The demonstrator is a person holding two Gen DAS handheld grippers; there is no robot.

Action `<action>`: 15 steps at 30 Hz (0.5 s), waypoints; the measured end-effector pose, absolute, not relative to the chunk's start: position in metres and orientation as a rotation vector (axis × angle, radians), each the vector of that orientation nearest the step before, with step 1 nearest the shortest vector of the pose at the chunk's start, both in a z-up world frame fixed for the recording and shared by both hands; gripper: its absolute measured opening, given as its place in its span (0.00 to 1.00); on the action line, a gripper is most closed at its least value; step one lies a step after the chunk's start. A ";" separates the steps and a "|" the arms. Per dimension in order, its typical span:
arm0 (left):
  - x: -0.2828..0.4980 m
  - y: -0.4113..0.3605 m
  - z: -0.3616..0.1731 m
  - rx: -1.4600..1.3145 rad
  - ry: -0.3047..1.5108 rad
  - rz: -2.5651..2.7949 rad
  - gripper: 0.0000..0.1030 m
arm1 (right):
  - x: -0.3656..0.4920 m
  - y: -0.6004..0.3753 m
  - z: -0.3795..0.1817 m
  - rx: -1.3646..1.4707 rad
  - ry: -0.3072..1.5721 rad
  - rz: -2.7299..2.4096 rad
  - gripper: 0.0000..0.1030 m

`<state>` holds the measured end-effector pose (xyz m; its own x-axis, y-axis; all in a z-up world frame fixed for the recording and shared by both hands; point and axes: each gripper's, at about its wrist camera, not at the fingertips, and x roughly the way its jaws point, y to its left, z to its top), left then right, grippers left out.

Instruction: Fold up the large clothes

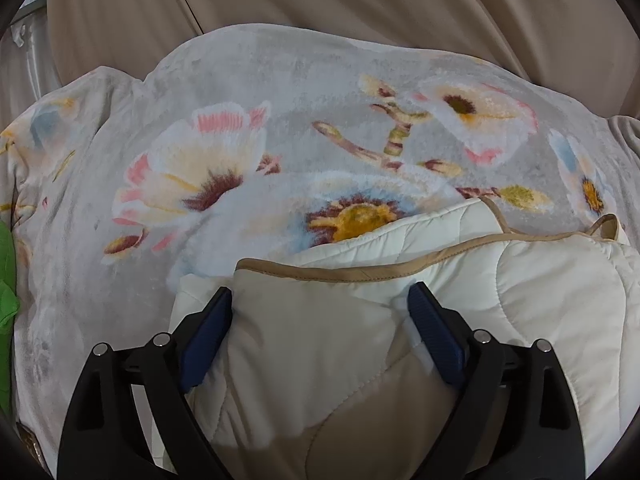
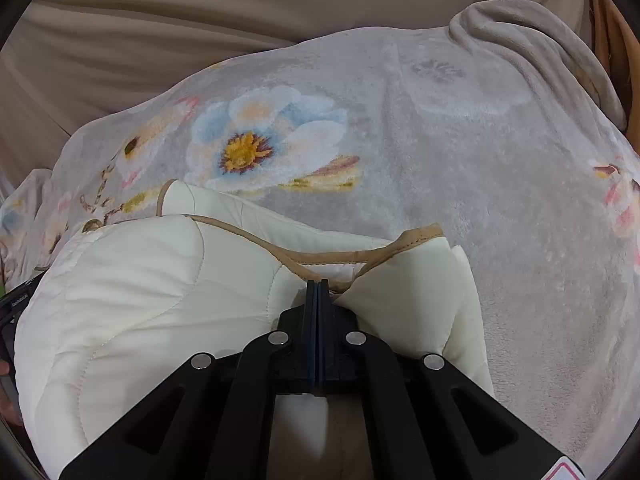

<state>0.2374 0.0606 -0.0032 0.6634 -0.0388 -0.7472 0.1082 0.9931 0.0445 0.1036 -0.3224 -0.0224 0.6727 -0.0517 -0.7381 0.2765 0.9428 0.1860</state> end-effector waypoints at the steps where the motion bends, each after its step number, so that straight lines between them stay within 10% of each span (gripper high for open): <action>1: 0.237 0.060 -0.004 0.086 0.843 -0.082 0.85 | 0.104 -0.322 -0.022 0.294 0.814 -0.189 0.00; 15: 0.167 0.099 0.059 -0.037 0.778 -0.177 0.85 | 0.077 -0.214 0.057 0.230 0.733 0.018 0.12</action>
